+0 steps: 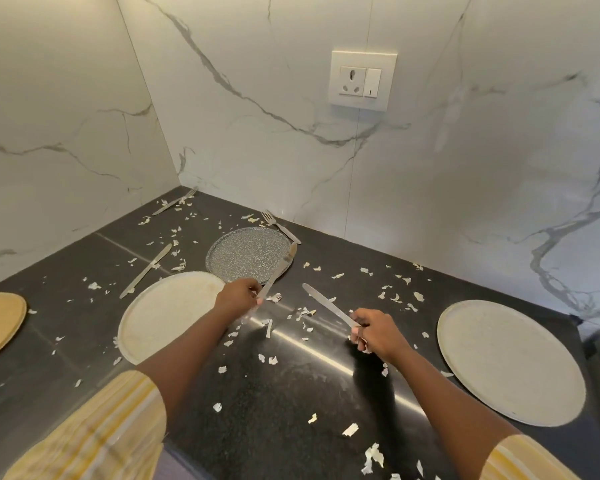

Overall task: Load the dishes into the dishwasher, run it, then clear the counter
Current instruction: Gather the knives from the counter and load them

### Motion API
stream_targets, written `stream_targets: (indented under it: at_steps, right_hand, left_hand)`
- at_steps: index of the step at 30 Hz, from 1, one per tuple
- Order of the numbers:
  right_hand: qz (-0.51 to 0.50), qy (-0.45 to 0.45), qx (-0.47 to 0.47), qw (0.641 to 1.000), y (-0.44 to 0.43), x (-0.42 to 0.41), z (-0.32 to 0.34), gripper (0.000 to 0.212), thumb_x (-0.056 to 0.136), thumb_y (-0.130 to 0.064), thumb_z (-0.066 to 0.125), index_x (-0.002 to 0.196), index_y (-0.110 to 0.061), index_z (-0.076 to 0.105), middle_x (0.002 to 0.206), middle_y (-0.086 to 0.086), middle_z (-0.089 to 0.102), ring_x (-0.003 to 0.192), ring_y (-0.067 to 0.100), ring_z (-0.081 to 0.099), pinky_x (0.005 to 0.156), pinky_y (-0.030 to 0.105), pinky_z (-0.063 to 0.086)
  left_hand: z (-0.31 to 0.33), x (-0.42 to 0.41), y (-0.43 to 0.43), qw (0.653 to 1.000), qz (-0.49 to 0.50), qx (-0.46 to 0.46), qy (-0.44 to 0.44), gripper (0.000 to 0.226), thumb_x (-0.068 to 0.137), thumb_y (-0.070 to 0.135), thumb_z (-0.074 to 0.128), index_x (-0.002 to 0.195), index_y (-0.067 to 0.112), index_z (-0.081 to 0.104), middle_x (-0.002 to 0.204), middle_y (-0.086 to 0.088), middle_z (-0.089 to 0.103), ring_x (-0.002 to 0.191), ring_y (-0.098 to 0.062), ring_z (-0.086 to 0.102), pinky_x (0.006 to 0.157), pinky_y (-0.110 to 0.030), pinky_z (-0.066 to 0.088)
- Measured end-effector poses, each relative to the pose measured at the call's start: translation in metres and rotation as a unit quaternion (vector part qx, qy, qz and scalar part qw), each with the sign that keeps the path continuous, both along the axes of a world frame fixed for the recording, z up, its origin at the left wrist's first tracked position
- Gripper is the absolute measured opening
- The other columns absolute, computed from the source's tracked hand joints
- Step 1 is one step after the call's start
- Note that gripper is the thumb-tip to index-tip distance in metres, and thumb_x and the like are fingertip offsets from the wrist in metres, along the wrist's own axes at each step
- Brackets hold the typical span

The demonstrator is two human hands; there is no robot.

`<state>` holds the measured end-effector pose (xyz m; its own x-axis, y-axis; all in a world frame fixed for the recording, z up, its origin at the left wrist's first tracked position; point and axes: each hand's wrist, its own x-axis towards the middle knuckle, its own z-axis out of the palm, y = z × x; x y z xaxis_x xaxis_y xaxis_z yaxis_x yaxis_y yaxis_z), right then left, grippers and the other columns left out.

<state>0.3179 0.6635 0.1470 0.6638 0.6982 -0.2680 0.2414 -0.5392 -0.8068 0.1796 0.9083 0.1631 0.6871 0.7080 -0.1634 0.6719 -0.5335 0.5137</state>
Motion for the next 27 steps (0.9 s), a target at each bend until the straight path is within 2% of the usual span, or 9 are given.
stream_targets:
  at_steps: [3,6,12,14,17,19,23,25,27]
  right_hand:
    - [-0.012,0.066,0.046,0.997,-0.001,-0.01,0.005,0.017,0.088,0.008,0.047,0.09,-0.005,0.058,0.068,0.01,0.059,0.053,0.017,0.054,0.048,0.023,0.04]
    - [-0.035,0.176,0.102,0.978,-0.002,-0.021,0.007,0.019,0.088,0.012,0.046,0.102,0.005,0.055,0.075,0.014,0.061,0.059,0.019,0.055,0.051,0.026,0.041]
    - [-0.076,0.322,0.17,0.928,-0.002,-0.042,-0.001,0.029,0.084,0.021,0.038,0.1,0.004,0.055,0.084,0.019,0.067,0.068,0.023,0.064,0.053,0.027,0.048]
    - [-0.085,0.336,0.171,0.922,-0.003,-0.05,-0.005,0.031,0.083,0.022,0.039,0.103,0.004,0.055,0.084,0.018,0.068,0.07,0.024,0.067,0.056,0.029,0.052]
    - [-0.083,0.327,0.176,0.924,-0.012,-0.065,-0.005,0.034,0.08,0.022,0.043,0.106,0.004,0.055,0.085,0.017,0.068,0.071,0.025,0.066,0.061,0.032,0.052]
    - [-0.089,0.298,0.176,0.934,-0.018,-0.077,-0.001,0.033,0.08,0.018,0.046,0.106,0.002,0.056,0.08,0.014,0.067,0.066,0.022,0.061,0.058,0.03,0.046]
    - [-0.103,0.273,0.21,0.933,-0.031,-0.101,0.007,0.022,0.093,-0.005,0.05,0.114,-0.002,0.058,0.067,0.012,0.055,0.057,0.018,0.047,0.053,0.029,0.033]
    - [-0.115,0.264,0.221,0.932,-0.037,-0.116,0.012,0.021,0.094,-0.008,0.051,0.112,0.0,0.058,0.065,0.013,0.053,0.054,0.018,0.046,0.05,0.027,0.034]
    - [-0.128,0.259,0.233,0.928,-0.044,-0.133,0.016,0.016,0.093,-0.003,0.05,0.106,0.004,0.057,0.068,0.015,0.055,0.054,0.019,0.051,0.046,0.024,0.042]
  left_hand:
    - [0.003,-0.014,-0.014,0.984,0.022,-0.156,-0.083,0.015,0.084,0.006,0.065,0.099,0.008,0.06,0.083,-0.004,0.056,0.076,-0.02,0.056,0.073,-0.036,0.052]
    - [0.004,-0.029,-0.033,0.945,0.054,-0.291,-0.142,0.014,0.086,0.002,0.062,0.095,0.01,0.056,0.082,-0.005,0.057,0.07,-0.014,0.055,0.061,-0.028,0.05]
    - [-0.007,-0.056,-0.067,0.905,0.097,-0.375,-0.179,0.015,0.086,0.003,0.062,0.087,0.018,0.058,0.082,-0.001,0.066,0.069,-0.01,0.062,0.052,-0.023,0.05]
    - [-0.009,-0.065,-0.075,0.898,0.108,-0.384,-0.184,0.015,0.085,0.003,0.064,0.09,0.016,0.059,0.081,-0.001,0.067,0.068,-0.009,0.063,0.05,-0.021,0.051]
    - [-0.009,-0.08,-0.086,0.89,0.106,-0.4,-0.189,0.017,0.083,0.003,0.066,0.094,0.015,0.06,0.083,-0.002,0.067,0.074,-0.011,0.065,0.056,-0.024,0.051]
    - [-0.008,-0.089,-0.092,0.887,0.095,-0.409,-0.19,0.018,0.083,0.004,0.066,0.097,0.015,0.06,0.087,-0.003,0.067,0.077,-0.013,0.065,0.059,-0.025,0.051]
    - [-0.006,-0.11,-0.101,0.882,0.075,-0.421,-0.199,0.017,0.083,0.004,0.065,0.096,0.013,0.06,0.09,-0.005,0.066,0.081,-0.015,0.064,0.067,-0.029,0.052]
    - [-0.004,-0.123,-0.107,0.877,0.067,-0.429,-0.206,0.017,0.082,0.003,0.066,0.095,0.014,0.061,0.087,-0.003,0.067,0.08,-0.015,0.064,0.069,-0.029,0.053]
    - [-0.004,-0.137,-0.114,0.87,0.058,-0.44,-0.213,0.02,0.081,0.003,0.068,0.097,0.014,0.061,0.086,-0.003,0.068,0.08,-0.016,0.064,0.069,-0.029,0.053]
